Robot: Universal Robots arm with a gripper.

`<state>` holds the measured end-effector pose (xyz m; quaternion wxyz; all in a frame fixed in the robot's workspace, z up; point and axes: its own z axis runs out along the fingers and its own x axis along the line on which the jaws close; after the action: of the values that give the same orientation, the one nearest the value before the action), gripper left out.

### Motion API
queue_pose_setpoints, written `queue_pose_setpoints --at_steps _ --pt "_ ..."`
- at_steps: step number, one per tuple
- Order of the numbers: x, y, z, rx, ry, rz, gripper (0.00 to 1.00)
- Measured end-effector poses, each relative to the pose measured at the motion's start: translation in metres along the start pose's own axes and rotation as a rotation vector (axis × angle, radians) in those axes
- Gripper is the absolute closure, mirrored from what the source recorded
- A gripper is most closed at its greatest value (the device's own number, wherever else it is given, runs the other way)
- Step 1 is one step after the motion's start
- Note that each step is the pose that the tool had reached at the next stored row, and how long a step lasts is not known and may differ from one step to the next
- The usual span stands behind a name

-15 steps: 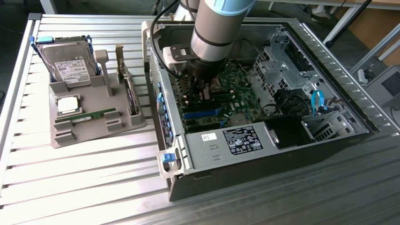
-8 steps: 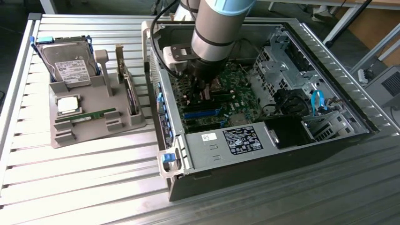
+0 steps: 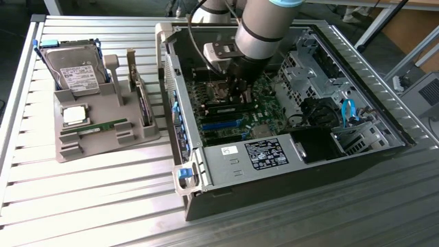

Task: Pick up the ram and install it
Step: 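Press down the ram until it locks into place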

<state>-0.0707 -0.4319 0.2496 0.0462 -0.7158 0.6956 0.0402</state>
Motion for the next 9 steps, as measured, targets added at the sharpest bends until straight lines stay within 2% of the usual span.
queue_pose_setpoints --at_steps 3,6,9 --pt "0.0 -0.0227 -0.0003 -0.0044 -0.0001 0.001 0.91" --pt "0.0 -0.0393 -0.0024 -0.0061 -0.0002 0.001 0.91" --pt "-0.001 -0.0534 -0.0085 -0.0068 -0.0002 0.001 0.91"
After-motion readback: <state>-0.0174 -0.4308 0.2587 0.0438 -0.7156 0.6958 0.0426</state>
